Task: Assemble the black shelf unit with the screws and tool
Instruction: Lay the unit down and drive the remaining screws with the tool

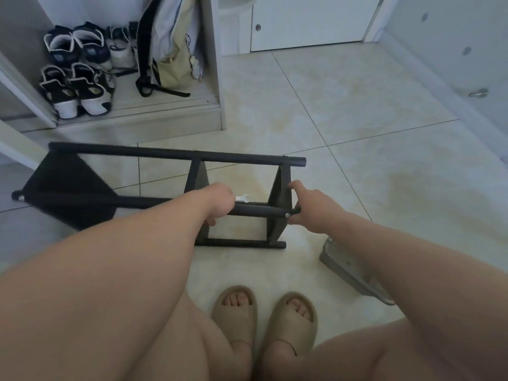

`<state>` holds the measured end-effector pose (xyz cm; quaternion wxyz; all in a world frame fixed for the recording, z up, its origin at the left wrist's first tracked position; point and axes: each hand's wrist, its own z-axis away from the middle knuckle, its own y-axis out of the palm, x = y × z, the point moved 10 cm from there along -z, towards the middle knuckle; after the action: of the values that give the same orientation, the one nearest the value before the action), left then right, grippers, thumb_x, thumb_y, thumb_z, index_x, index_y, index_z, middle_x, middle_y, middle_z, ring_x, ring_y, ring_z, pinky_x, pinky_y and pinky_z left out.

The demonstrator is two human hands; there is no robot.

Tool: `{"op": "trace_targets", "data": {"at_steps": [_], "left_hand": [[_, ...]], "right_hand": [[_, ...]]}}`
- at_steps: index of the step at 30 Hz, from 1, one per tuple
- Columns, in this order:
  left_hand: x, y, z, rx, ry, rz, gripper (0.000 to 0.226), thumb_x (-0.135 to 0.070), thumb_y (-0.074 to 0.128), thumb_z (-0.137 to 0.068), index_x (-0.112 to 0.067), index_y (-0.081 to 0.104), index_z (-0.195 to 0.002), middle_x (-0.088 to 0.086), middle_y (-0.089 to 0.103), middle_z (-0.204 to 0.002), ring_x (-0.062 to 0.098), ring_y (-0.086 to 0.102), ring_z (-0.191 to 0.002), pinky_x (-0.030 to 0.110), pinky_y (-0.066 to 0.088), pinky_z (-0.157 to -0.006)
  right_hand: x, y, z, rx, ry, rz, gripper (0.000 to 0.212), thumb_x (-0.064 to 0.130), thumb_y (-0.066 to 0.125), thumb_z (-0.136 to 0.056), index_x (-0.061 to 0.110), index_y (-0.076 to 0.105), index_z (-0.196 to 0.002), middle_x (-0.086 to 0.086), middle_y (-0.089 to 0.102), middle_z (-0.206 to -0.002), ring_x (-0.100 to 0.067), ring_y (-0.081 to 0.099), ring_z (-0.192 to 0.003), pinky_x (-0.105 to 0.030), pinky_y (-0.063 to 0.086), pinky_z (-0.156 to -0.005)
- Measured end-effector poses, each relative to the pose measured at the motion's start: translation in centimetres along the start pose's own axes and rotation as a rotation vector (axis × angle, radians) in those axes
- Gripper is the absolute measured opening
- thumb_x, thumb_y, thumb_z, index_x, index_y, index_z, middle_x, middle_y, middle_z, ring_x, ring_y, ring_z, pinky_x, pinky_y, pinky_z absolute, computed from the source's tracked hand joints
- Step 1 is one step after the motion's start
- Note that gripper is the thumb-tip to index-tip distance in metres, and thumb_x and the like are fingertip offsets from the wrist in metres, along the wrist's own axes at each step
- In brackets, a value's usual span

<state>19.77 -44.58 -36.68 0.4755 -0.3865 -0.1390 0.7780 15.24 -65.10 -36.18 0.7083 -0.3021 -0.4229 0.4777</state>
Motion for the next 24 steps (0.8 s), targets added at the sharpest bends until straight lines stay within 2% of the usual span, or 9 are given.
{"op": "trace_targets", "data": {"at_steps": [2, 6, 10, 14, 16, 20, 22, 24], "left_hand": [[0.5, -0.5, 0.3, 0.008, -0.001, -0.034, 0.032, -0.01, 0.046, -0.103, 0.0, 0.061, -0.128, 0.02, 0.064, -0.128, 0.028, 0.061, -0.094, 0.039, 0.056, -0.075], [2.3, -0.7, 1.0, 0.067, -0.058, -0.12, 0.031, -0.013, 0.056, -0.098, -0.003, 0.064, -0.126, 0.017, 0.067, -0.125, 0.034, 0.067, -0.112, 0.045, 0.057, -0.093], [3.9, 0.2, 1.8, 0.173, -0.11, -0.171, 0.034, -0.015, 0.059, -0.096, -0.002, 0.063, -0.127, 0.019, 0.067, -0.126, 0.036, 0.066, -0.114, 0.046, 0.056, -0.095], [4.2, 1.7, 3.7, 0.284, -0.164, -0.183, 0.039, -0.012, 0.058, -0.097, -0.001, 0.058, -0.134, 0.02, 0.061, -0.134, 0.036, 0.06, -0.124, 0.045, 0.053, -0.095], [3.9, 1.9, 4.9, 0.309, -0.181, -0.205, 0.038, -0.011, 0.056, -0.098, 0.001, 0.057, -0.134, 0.02, 0.059, -0.137, 0.036, 0.058, -0.127, 0.046, 0.05, -0.1], [4.0, 0.7, 7.0, 0.389, -0.232, -0.23, 0.031, -0.019, 0.043, -0.105, -0.01, 0.052, -0.133, 0.005, 0.057, -0.137, 0.042, 0.056, -0.126, 0.054, 0.037, -0.114], [4.7, 0.5, 7.1, 0.37, -0.236, -0.235, 0.033, -0.02, 0.045, -0.104, -0.008, 0.053, -0.133, 0.003, 0.059, -0.136, 0.038, 0.059, -0.123, 0.051, 0.042, -0.112], [5.1, 0.6, 7.1, 0.297, -0.183, -0.277, 0.031, -0.017, 0.047, -0.102, -0.005, 0.058, -0.129, 0.009, 0.068, -0.125, 0.029, 0.067, -0.11, 0.036, 0.054, -0.099]], "right_hand": [[1.1, 1.0, 1.4, 0.015, -0.009, 0.002, 0.066, 0.027, 0.079, -0.085, 0.019, 0.035, -0.134, -0.008, 0.066, -0.105, -0.031, 0.064, -0.091, -0.048, 0.055, -0.081], [2.9, 4.2, 3.8, 0.039, -0.02, 0.034, 0.057, 0.028, 0.079, -0.086, 0.015, 0.033, -0.118, -0.01, 0.063, -0.1, -0.034, 0.063, -0.086, -0.049, 0.056, -0.079], [2.8, 5.7, 6.0, 0.033, -0.023, 0.04, 0.05, 0.029, 0.074, -0.09, 0.016, 0.032, -0.114, -0.009, 0.063, -0.097, -0.033, 0.063, -0.083, -0.048, 0.056, -0.077], [2.8, 6.3, 7.7, 0.046, -0.022, 0.05, 0.054, 0.029, 0.075, -0.09, 0.014, 0.035, -0.122, -0.01, 0.064, -0.098, -0.035, 0.063, -0.085, -0.049, 0.056, -0.078], [2.9, 6.7, 8.5, 0.041, -0.019, 0.033, 0.056, 0.029, 0.074, -0.09, 0.013, 0.035, -0.127, -0.01, 0.064, -0.099, -0.034, 0.063, -0.087, -0.049, 0.056, -0.079], [3.3, 8.0, 10.3, -0.011, -0.003, -0.055, 0.07, 0.029, 0.073, -0.09, 0.016, 0.03, -0.144, -0.008, 0.065, -0.108, -0.032, 0.063, -0.097, -0.044, 0.053, -0.084], [3.8, 8.6, 11.1, -0.029, -0.003, -0.081, 0.077, 0.029, 0.073, -0.091, 0.017, 0.026, -0.151, -0.007, 0.065, -0.111, -0.031, 0.062, -0.101, -0.04, 0.051, -0.084], [4.1, 9.0, 11.5, -0.032, -0.009, -0.072, 0.08, 0.029, 0.072, -0.092, 0.017, 0.023, -0.153, -0.008, 0.065, -0.114, -0.031, 0.062, -0.103, -0.038, 0.049, -0.083]]}}
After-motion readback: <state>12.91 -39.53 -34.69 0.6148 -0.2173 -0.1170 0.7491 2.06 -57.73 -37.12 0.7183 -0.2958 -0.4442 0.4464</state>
